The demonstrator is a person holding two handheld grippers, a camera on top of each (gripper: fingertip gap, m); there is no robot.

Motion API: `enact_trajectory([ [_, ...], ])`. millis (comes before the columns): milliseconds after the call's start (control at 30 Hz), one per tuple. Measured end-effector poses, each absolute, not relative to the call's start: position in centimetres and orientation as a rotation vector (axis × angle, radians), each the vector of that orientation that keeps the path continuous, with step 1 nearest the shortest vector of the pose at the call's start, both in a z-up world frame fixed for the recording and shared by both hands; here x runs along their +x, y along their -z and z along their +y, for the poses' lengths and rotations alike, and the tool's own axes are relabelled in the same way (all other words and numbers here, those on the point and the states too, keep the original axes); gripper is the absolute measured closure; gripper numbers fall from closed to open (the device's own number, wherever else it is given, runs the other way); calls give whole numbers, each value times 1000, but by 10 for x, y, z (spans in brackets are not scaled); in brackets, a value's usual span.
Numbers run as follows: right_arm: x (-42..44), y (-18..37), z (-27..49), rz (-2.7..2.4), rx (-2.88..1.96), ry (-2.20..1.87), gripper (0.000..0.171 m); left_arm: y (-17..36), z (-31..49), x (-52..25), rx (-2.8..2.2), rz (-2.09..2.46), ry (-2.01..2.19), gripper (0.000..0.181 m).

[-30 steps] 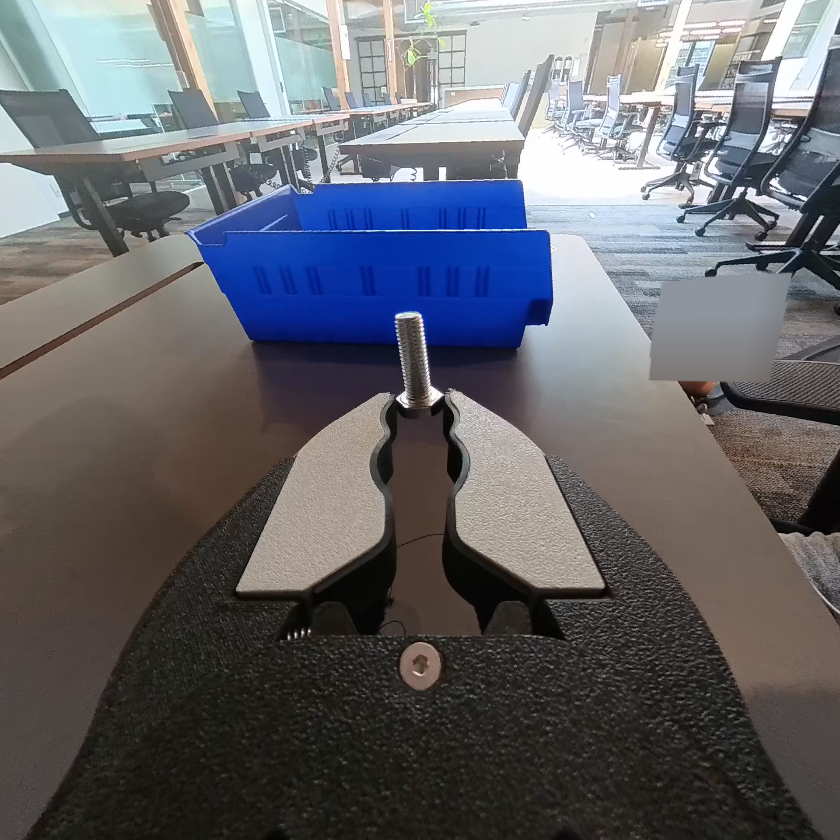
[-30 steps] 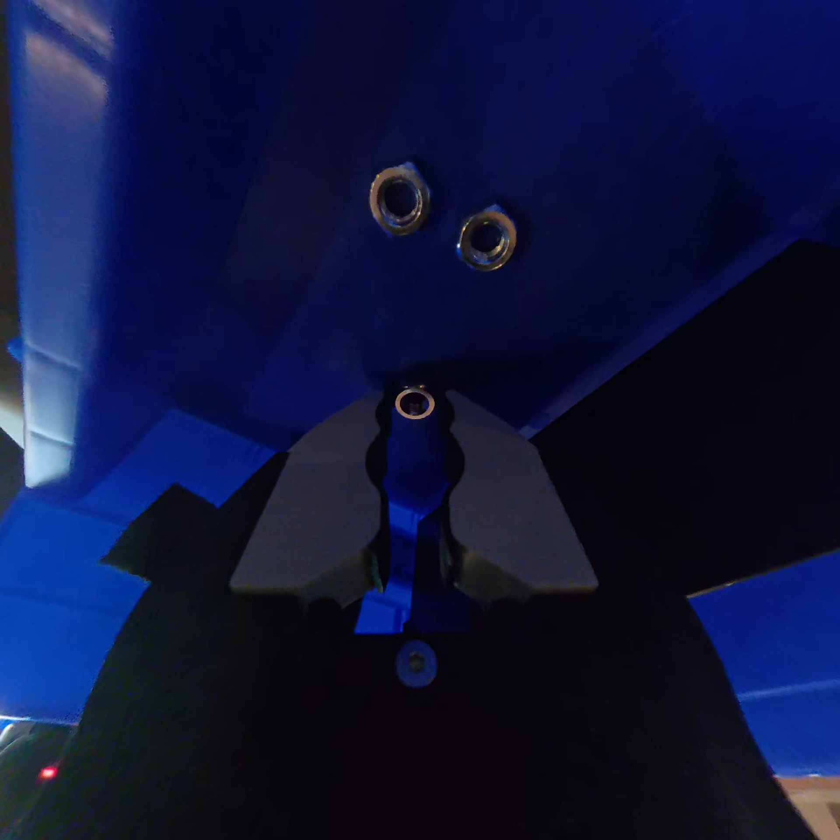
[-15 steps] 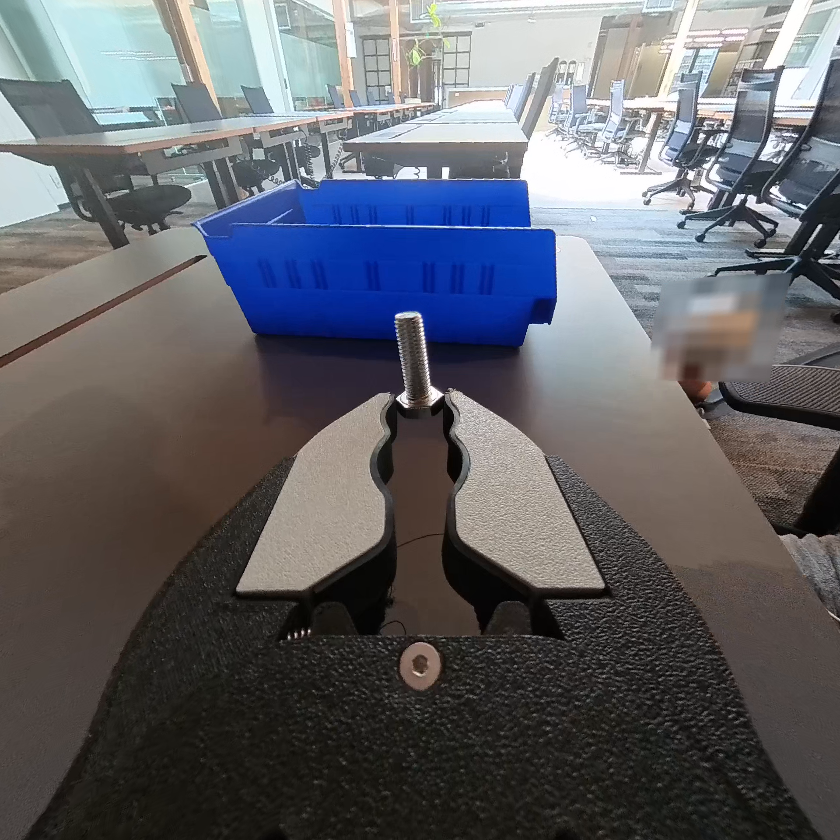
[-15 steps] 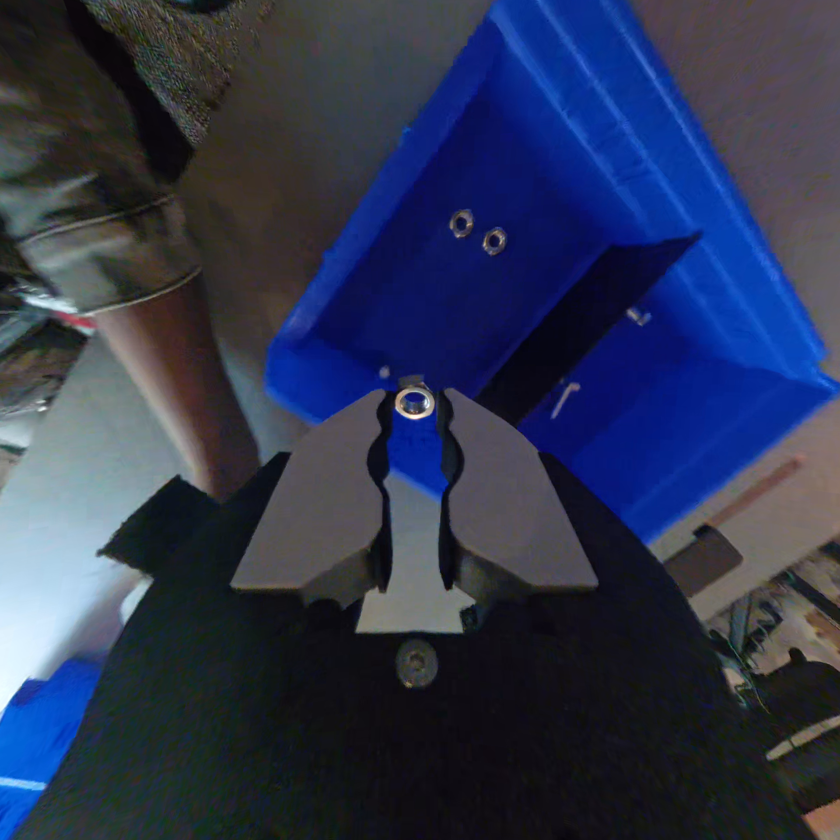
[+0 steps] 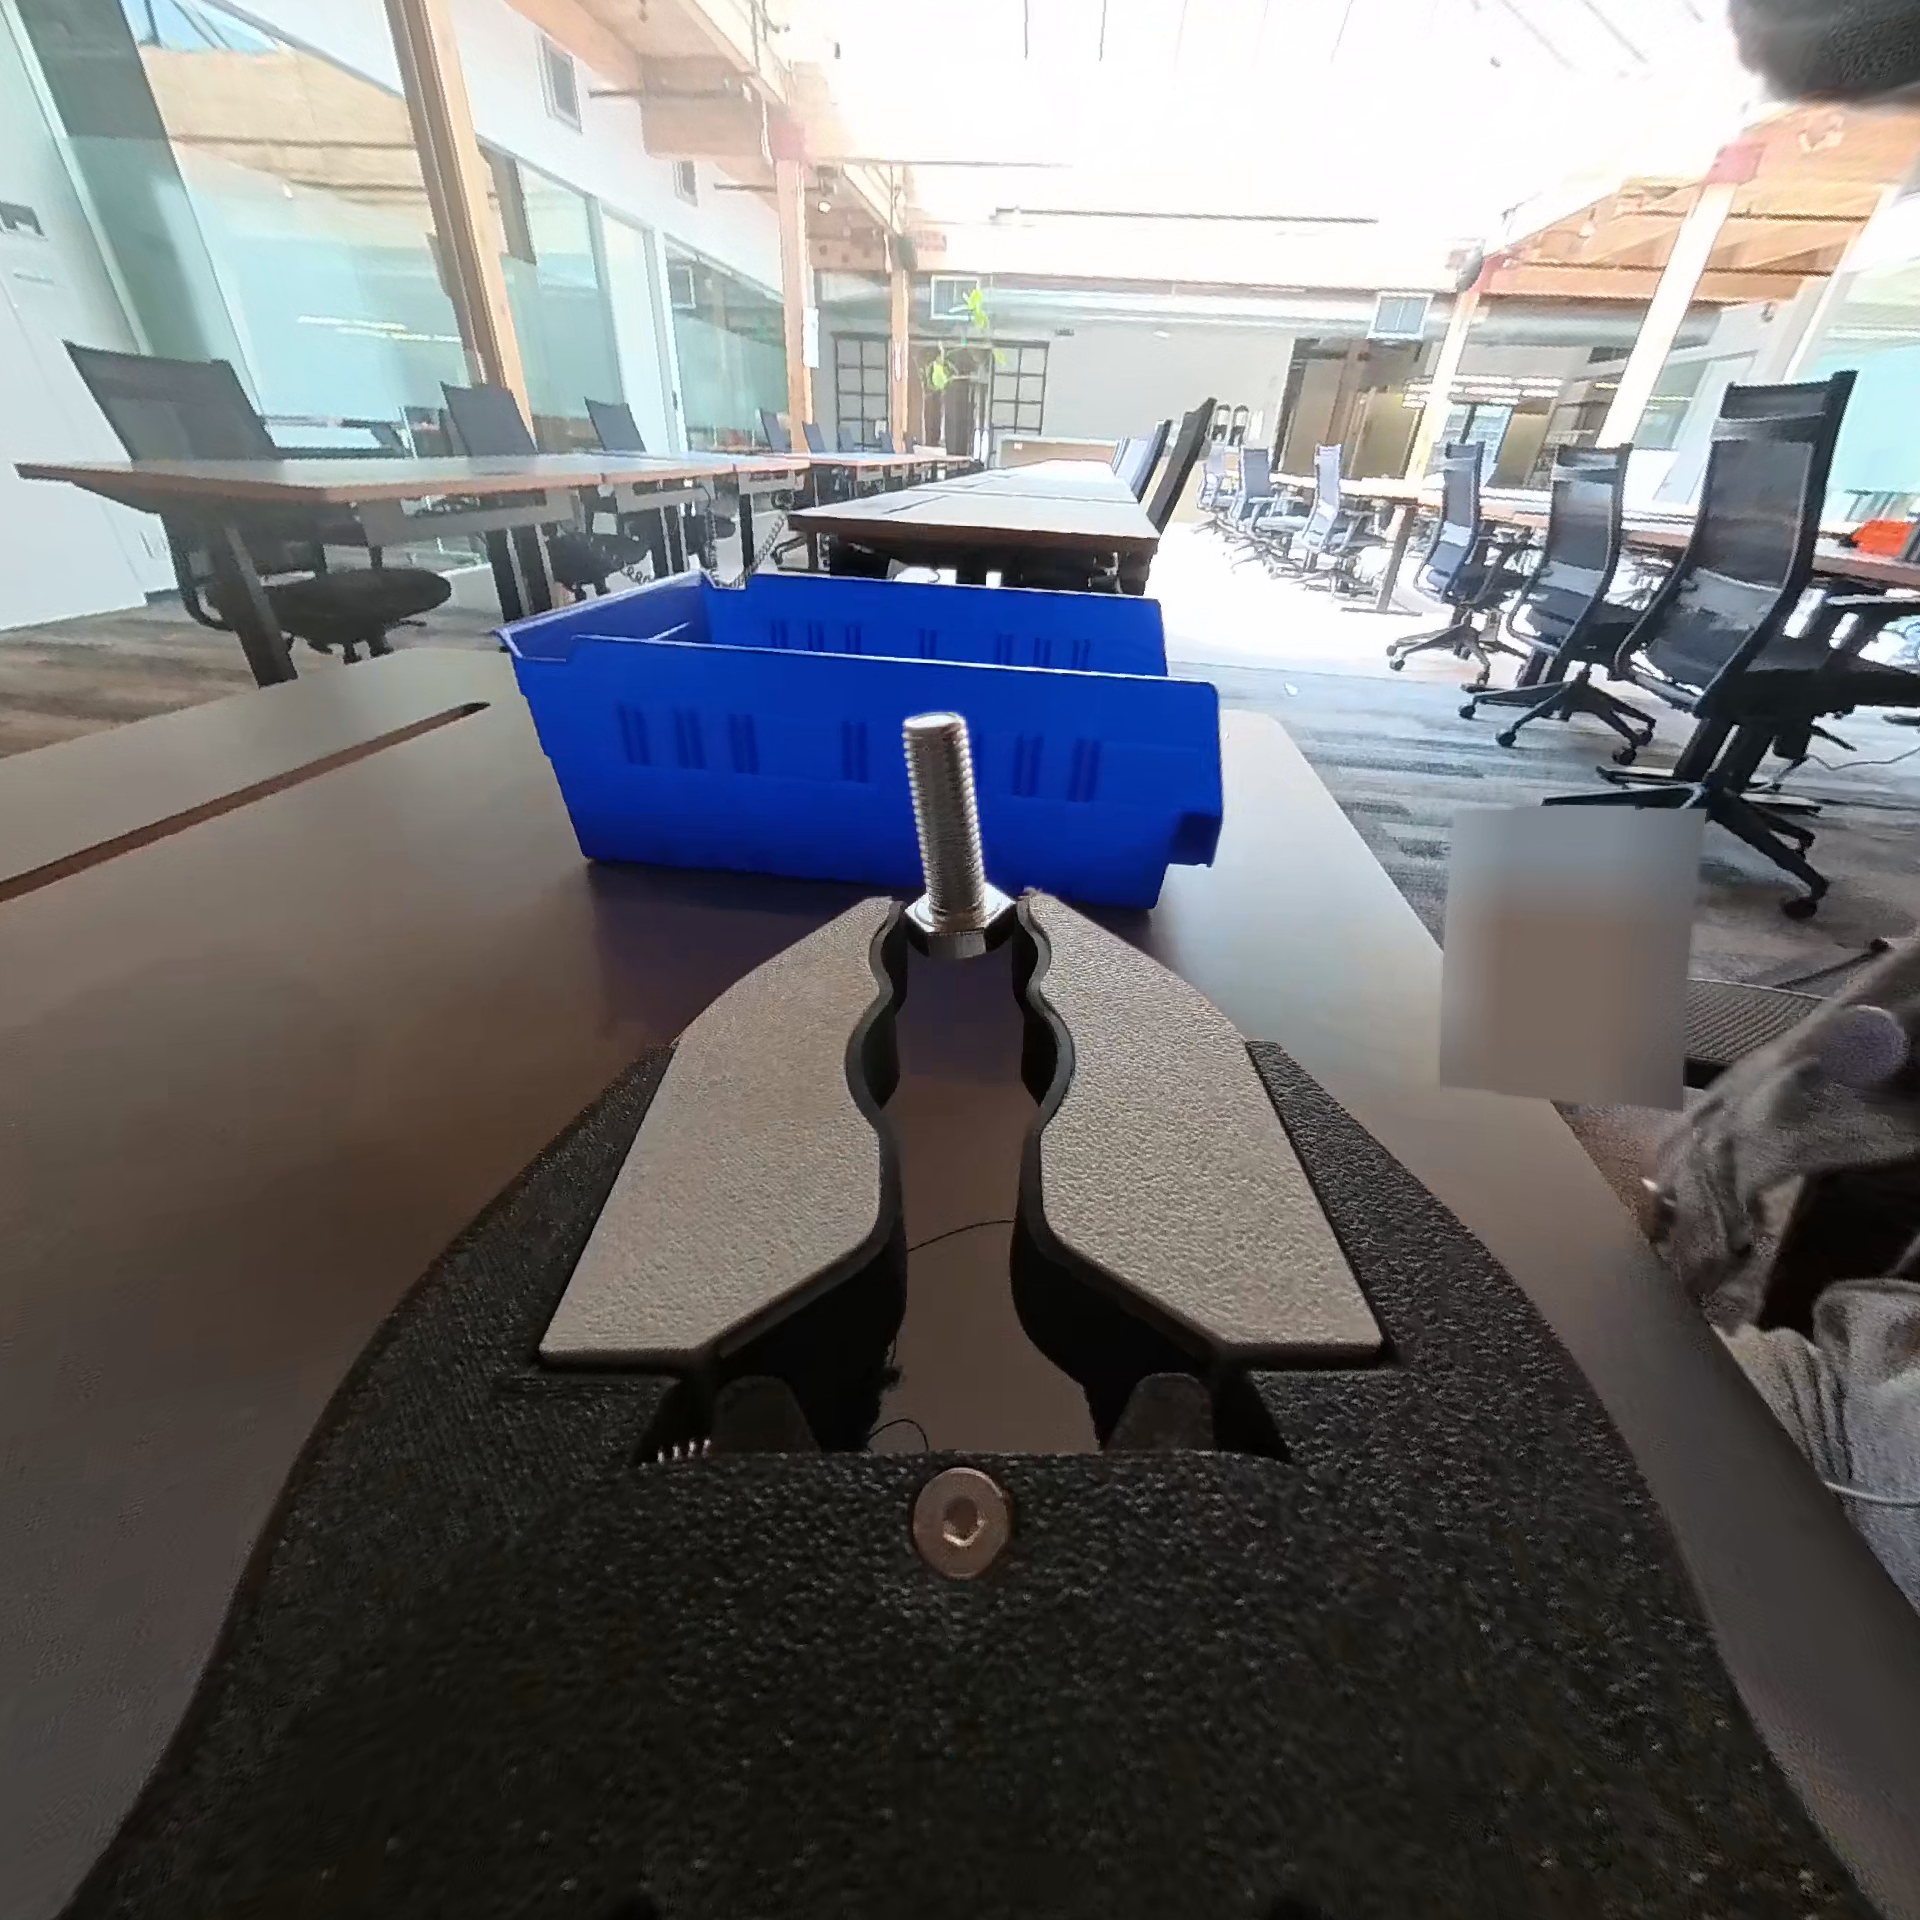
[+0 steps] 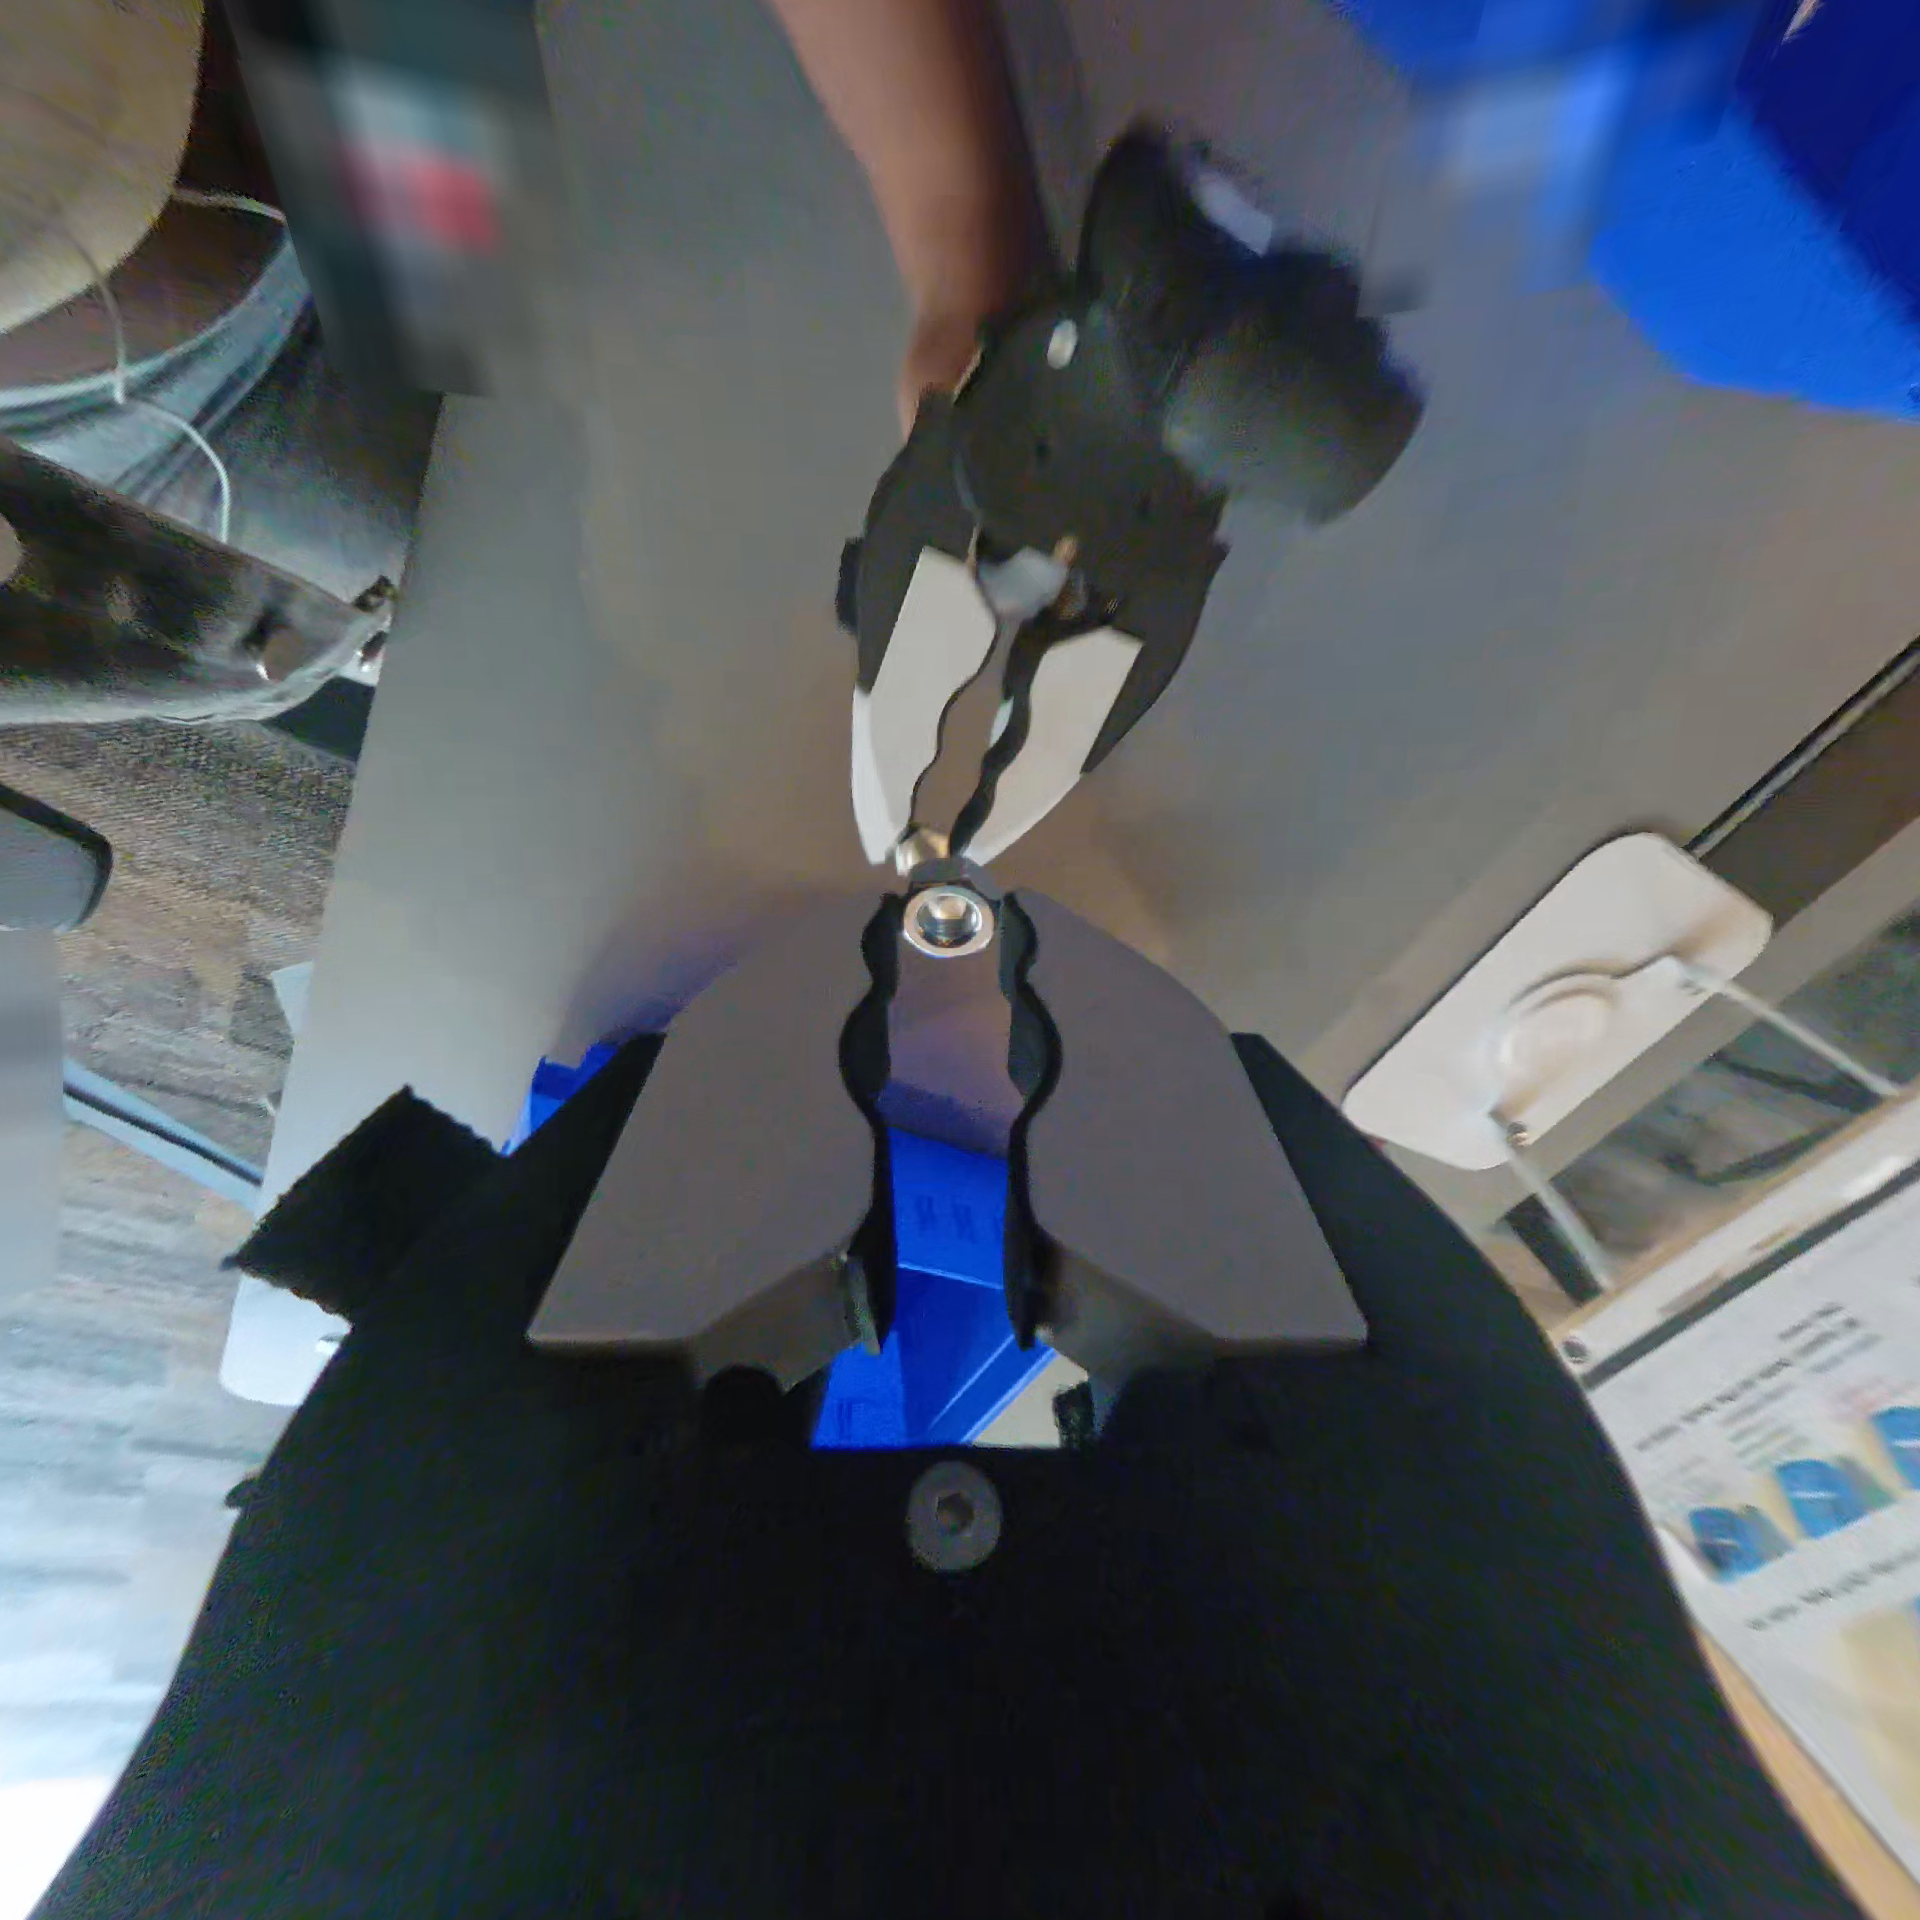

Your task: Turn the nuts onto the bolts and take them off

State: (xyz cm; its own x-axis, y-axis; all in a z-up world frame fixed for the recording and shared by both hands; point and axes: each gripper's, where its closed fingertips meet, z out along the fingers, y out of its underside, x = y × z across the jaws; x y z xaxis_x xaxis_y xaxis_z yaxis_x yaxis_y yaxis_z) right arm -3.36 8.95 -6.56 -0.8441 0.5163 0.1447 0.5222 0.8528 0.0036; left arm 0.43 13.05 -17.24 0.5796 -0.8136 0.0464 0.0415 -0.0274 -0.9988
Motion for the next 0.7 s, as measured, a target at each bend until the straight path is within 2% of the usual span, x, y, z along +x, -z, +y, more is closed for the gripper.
enact_trajectory([
  [300, -10, 118, 118, -2939, -810, 56, 153, 173, 125, 9, -1425, 756, 805, 162],
  [700, -6, 143, 126, -3001, -709, 75, 153, 174, 123, 11, -1427, 778, 821, 162],
])
